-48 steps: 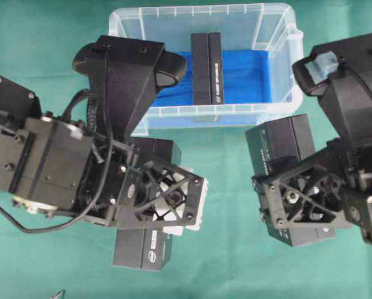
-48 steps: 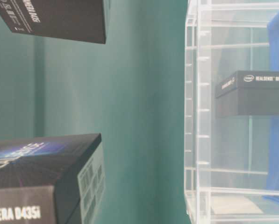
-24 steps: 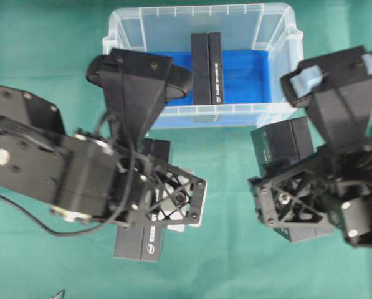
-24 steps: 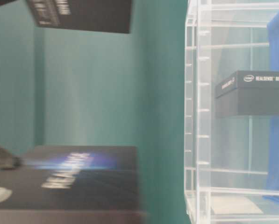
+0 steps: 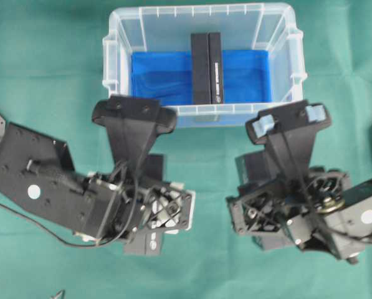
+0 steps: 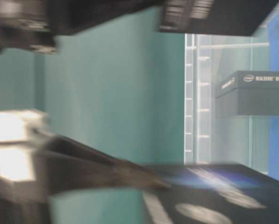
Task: Take the box out of the case with both arms.
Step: 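Carry both boxes forward and lower them onto the cloth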
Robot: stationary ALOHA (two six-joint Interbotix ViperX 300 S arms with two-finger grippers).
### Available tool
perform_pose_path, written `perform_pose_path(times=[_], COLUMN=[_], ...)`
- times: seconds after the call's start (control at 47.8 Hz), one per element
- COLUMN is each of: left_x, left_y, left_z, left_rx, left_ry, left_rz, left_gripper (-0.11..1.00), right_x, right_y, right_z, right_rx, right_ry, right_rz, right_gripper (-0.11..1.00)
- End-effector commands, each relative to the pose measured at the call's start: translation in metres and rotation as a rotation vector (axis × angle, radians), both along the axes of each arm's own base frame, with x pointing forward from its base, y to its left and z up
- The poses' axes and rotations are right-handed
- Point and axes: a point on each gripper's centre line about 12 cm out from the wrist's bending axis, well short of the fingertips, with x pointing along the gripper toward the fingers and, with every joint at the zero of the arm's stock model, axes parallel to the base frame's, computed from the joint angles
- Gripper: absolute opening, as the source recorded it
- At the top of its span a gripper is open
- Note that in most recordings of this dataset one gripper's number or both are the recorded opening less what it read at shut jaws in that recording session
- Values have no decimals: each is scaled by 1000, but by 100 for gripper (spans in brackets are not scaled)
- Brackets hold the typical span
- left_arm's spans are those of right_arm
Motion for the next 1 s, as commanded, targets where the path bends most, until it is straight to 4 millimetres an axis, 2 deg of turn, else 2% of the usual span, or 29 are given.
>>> perform_pose_path(times=[0.0,0.251,0.418,0.648,0.983], left_x=[-9,-13,-8,-4,-5], left_y=[0,-3,-5,-9,-12], left_z=[-1,-55,-73,-84,-84], left_rx=[-29,-59,-63,-97,-118], left_ry=[-80,-103,-96,-99,-96], left_rz=[7,34,30,29,25], left_gripper=[64,64,64,64,64], right_x=[1,0,-1,-1,-1], right_y=[1,-3,-2,-1,-2], right_z=[-7,-44,-61,-69,-68], right_rx=[25,44,63,72,68], right_ry=[-46,-57,-61,-47,-43], right_rz=[0,-33,-48,-53,-46], right_gripper=[65,65,65,65,65])
